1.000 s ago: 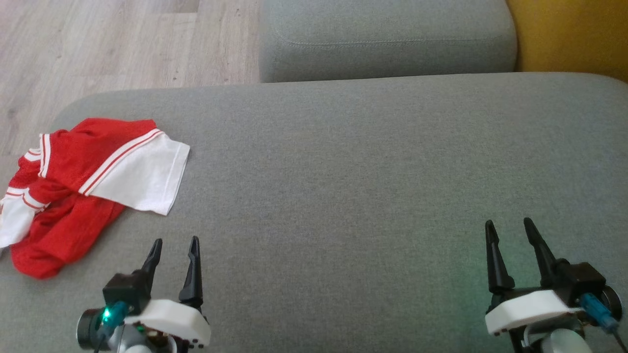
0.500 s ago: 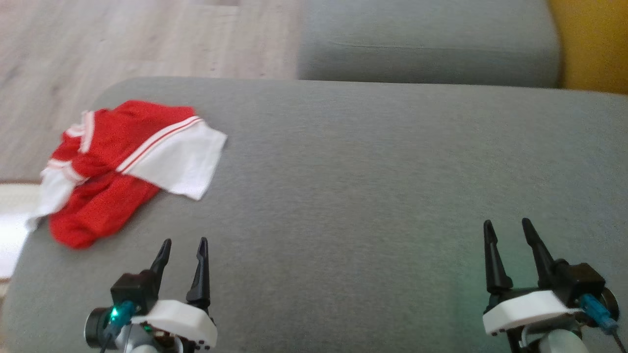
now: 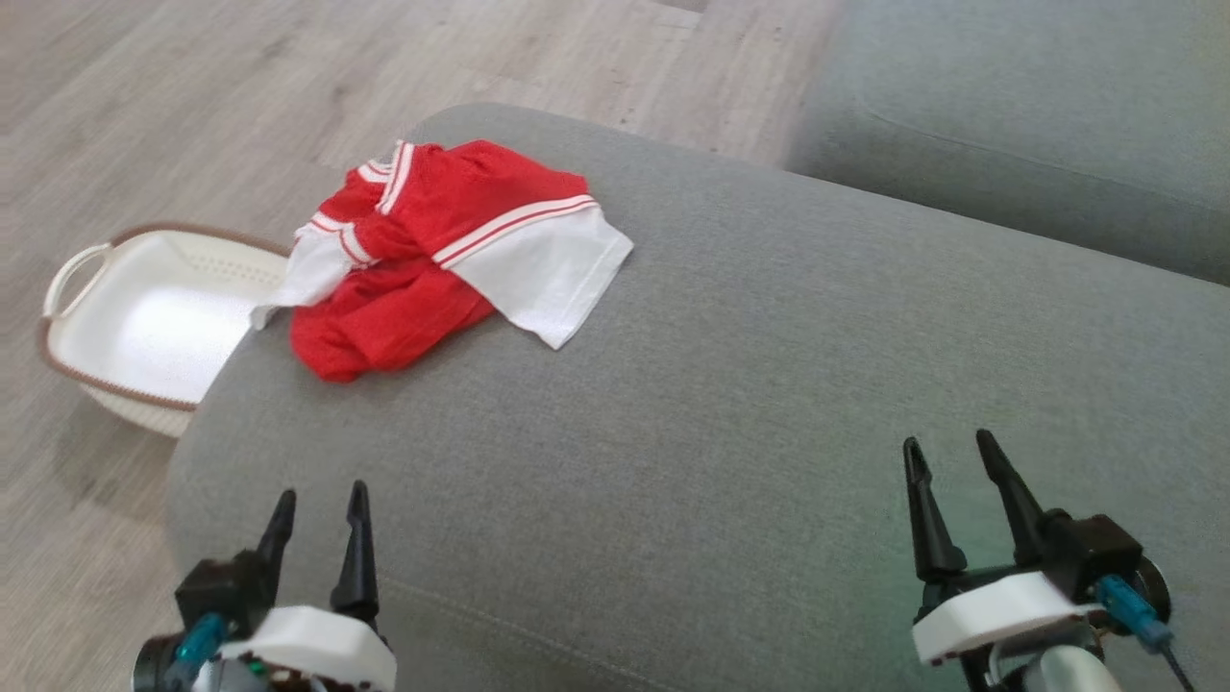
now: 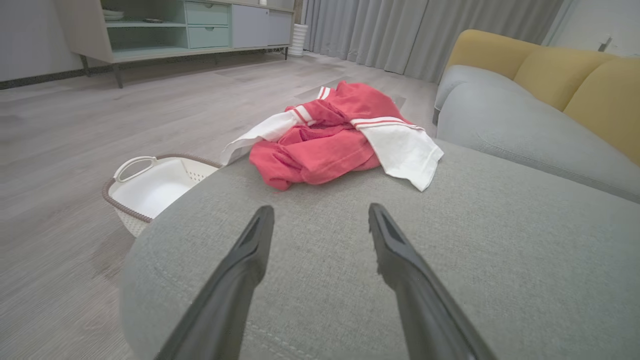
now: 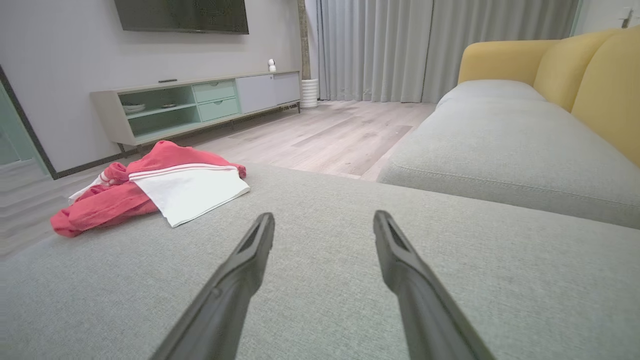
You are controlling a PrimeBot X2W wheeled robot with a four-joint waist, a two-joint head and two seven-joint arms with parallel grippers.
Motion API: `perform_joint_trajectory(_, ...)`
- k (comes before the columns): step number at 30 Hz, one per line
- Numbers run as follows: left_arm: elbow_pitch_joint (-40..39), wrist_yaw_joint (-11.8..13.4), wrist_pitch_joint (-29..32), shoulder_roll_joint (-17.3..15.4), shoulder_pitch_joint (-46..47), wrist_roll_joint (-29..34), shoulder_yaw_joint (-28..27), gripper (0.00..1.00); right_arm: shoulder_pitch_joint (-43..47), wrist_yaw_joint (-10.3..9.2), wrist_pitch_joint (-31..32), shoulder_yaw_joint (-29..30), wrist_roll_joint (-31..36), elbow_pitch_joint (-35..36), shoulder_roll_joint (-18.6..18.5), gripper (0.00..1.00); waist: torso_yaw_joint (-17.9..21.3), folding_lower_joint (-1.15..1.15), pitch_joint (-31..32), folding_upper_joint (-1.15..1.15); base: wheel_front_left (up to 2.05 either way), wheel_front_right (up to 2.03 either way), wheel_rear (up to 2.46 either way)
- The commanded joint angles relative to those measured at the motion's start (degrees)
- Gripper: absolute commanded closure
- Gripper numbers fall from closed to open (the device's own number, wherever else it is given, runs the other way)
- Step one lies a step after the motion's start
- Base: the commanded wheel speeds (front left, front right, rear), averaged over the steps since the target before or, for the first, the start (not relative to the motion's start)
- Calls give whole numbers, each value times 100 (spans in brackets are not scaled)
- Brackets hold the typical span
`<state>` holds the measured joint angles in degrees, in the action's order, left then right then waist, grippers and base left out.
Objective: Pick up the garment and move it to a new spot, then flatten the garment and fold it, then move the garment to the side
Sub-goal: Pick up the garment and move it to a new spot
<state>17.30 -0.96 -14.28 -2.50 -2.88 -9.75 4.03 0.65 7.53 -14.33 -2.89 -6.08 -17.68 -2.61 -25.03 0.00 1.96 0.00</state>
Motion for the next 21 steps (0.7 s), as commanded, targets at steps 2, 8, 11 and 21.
perform_joint_trajectory(2, -216, 9, -72, -39, 219, -42, -252, 0, -267, -4, -67, -179, -37, 126, -34, 0, -46, 0, -23, 0, 0, 0, 0)
perform_joint_trajectory(8, -204, -116, -72, -85, 631, -182, -376, 0, -371, -4, -67, -300, -107, 173, -34, 0, 244, 0, -296, 0, 0, 0, 0)
perform_joint_trajectory(11, -131, -230, 57, -197, 1191, -349, -452, 0, -498, -4, -67, -343, -106, 263, -137, 0, 419, 0, -641, 0, 0, 0, 0)
perform_joint_trajectory(21, 687, -150, 972, -917, 3829, -613, -852, 0, -1166, -4, -67, -683, -127, 700, -840, 0, 943, 0, -2361, 0, 0, 0, 0)
